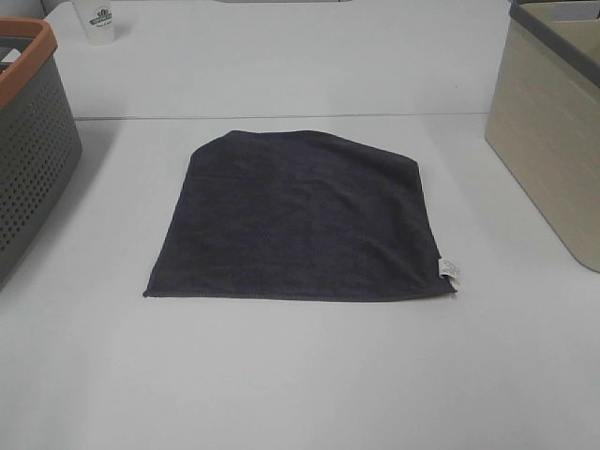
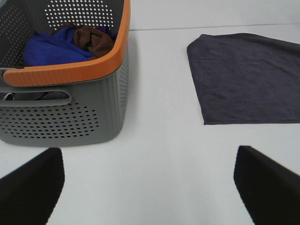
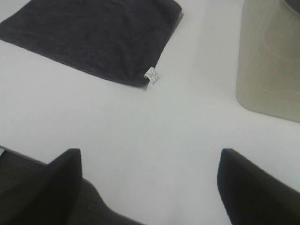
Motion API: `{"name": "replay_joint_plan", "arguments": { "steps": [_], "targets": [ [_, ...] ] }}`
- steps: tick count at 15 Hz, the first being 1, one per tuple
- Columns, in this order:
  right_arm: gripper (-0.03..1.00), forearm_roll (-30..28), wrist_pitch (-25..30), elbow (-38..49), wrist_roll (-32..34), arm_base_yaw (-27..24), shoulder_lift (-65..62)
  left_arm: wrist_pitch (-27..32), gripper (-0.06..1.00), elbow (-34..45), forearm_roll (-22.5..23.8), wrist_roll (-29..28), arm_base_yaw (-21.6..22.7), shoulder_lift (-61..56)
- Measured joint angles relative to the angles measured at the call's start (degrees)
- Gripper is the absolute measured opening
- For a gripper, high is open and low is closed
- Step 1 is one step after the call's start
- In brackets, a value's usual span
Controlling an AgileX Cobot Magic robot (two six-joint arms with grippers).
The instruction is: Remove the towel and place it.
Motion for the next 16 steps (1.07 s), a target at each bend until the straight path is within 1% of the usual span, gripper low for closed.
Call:
{"name": "replay_joint_plan", "arguments": {
  "steps": [3,6,13,15,16],
  "targets": [
    [0.78,0.1,0.0,0.0,-0.3,0.0,-6.8,0.0,0.91,0.8,0.6,-0.6,0.0,0.0],
    [0.78,0.3,0.0,0.0,-0.3,0.0,-7.2,0.1,0.91,1.3,0.6,-1.9,0.0,0.0],
    [0.76,0.3,0.0,0.0,-0.3,0.0,-7.2,0.1,0.91,1.3,0.6,-2.1,0.0,0.0],
    [0.76,0.3,0.0,0.0,-0.3,-1.5,-7.2,0.1,0.91,1.3,0.6,-2.1,0.0,0.0],
    [0.76,0.3,0.0,0.0,-0.3,-4.3,-7.2,0.1,0.91,1.3,0.6,-2.1,0.0,0.0]
  ]
}}
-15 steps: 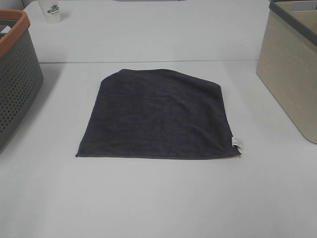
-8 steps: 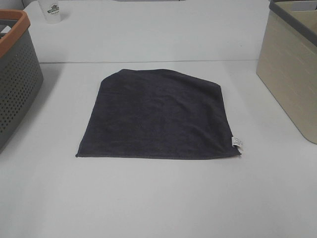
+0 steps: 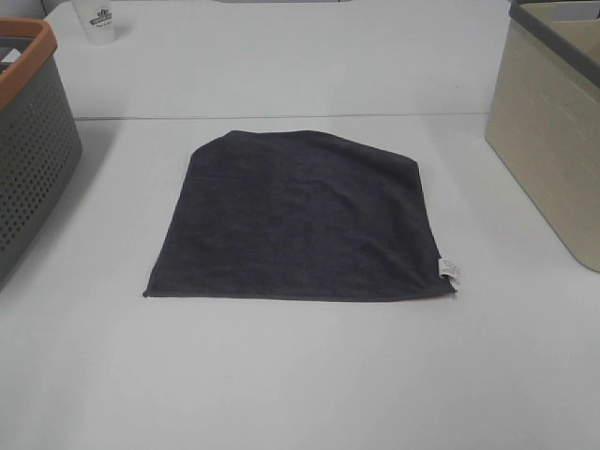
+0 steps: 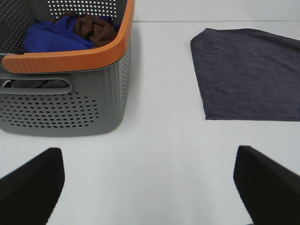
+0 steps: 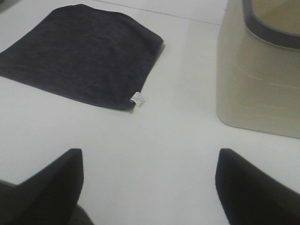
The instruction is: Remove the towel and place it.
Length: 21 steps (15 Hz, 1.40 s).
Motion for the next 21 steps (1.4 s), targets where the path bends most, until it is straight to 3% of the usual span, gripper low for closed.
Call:
{"name": "replay_joint_plan", "arguments": {
  "steps": [2,4,21],
  "targets": [
    [0.76,0.0,0.0,0.0,-0.1,-5.3,0.0,0.0,0.91,0.0,0.0,0.0,0.0,0.0],
    [0.76,0.0,0.0,0.0,-0.1,-7.3,0.0,0.0,0.91,0.0,0.0,-0.1,0.0,0.0],
    [0.76,0.0,0.0,0.0,-0.1,-7.4,0.0,0.0,0.91,0.0,0.0,-0.1,0.0,0.0]
  ]
}}
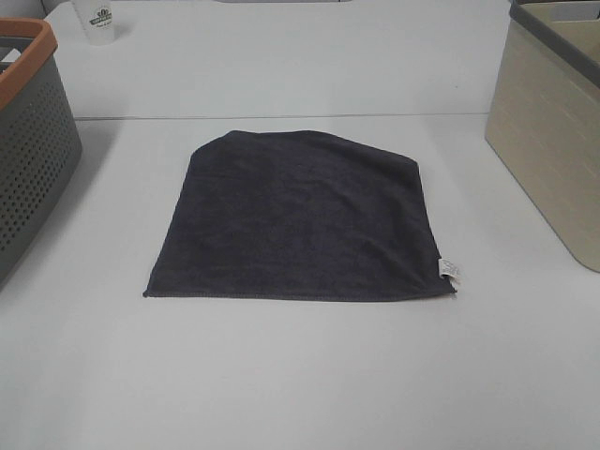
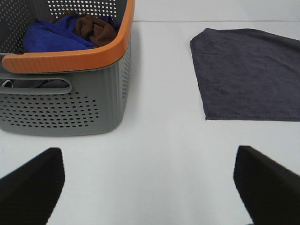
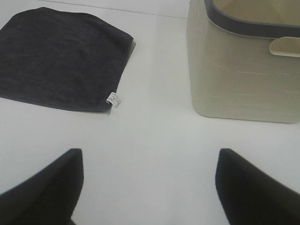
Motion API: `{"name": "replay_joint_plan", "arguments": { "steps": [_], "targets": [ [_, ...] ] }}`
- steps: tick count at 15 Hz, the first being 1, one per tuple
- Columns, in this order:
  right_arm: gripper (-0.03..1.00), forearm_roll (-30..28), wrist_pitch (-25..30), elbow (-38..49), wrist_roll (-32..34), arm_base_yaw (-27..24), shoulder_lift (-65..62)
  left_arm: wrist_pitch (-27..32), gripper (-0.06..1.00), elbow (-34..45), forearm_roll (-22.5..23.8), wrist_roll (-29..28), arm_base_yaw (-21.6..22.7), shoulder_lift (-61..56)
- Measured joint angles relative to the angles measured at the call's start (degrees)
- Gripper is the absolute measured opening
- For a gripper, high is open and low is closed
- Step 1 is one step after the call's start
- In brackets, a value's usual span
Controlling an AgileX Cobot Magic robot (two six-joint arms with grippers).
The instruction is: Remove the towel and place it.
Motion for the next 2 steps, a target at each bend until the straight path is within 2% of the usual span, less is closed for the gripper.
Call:
{"name": "replay_joint_plan", "arguments": {
  "steps": [2],
  "targets": [
    [0.76,0.0,0.0,0.0,0.0,0.0,0.0,0.0,0.91,0.0,0.0,0.0,0.0,0.0]
  ]
}}
